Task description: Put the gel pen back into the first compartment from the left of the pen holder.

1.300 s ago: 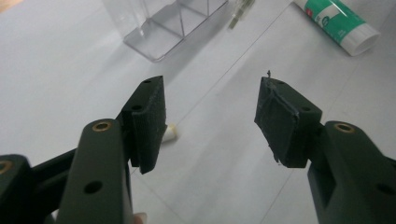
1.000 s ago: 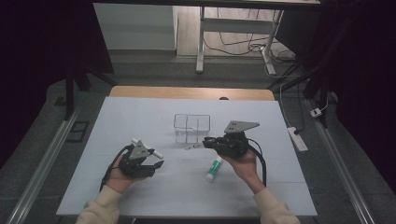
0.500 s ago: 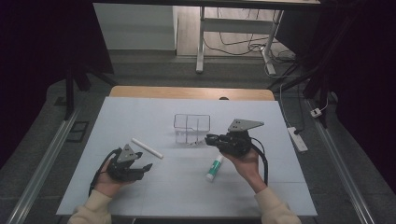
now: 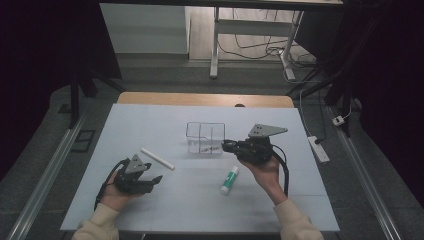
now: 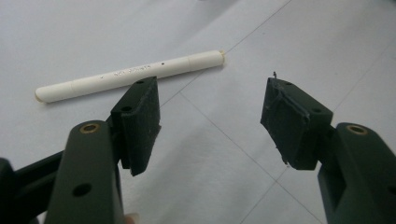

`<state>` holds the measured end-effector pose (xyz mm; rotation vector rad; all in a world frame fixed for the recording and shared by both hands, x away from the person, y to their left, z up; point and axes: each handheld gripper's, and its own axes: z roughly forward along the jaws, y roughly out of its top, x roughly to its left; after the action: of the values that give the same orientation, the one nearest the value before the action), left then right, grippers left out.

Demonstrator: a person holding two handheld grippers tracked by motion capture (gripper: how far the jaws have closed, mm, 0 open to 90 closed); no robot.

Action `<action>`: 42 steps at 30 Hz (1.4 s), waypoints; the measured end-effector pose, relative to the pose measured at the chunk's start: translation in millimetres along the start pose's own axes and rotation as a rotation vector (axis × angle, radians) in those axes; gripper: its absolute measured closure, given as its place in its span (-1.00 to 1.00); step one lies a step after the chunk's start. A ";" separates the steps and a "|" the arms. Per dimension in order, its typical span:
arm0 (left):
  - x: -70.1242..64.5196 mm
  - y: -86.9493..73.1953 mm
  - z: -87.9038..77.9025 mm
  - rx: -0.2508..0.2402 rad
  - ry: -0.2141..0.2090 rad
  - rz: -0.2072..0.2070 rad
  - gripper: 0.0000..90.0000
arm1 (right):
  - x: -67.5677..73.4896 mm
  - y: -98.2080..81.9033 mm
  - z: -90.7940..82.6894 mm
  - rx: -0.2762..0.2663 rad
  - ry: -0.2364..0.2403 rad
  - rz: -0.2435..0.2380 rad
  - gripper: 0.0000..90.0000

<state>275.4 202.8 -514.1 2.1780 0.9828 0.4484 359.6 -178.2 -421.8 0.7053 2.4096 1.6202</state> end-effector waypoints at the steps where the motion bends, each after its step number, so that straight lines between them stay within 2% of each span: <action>1: 0.0 -0.1 0.2 0.001 0.001 -0.002 -0.17 | -0.8 1.1 -1.1 -0.010 0.001 0.006 0.76; 6: -1.0 0.0 0.6 -0.001 -0.001 0.010 -0.17 | -5.0 7.1 -2.3 -0.025 -0.005 0.022 0.75; 12: 1.1 -0.2 -0.2 -0.005 -0.001 0.001 -0.17 | -9.7 19.2 0.1 -0.022 -0.014 0.020 0.75; 31: 2.2 0.4 -0.1 -0.010 -0.006 -0.003 -0.17 | -13.9 51.1 9.4 -0.009 -0.018 -0.007 0.75; 35: 3.1 0.3 -0.5 -0.012 -0.006 -0.006 -0.17 | -17.8 57.2 13.3 -0.007 0.003 0.014 0.75; 42: 4.1 0.3 -0.4 -0.012 -0.006 -0.008 -0.17 | -26.7 61.7 20.7 -0.001 0.001 0.027 0.75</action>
<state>278.0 206.0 -513.5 2.1623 0.9833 0.4432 409.1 -154.5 -377.8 0.7403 2.4099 1.6325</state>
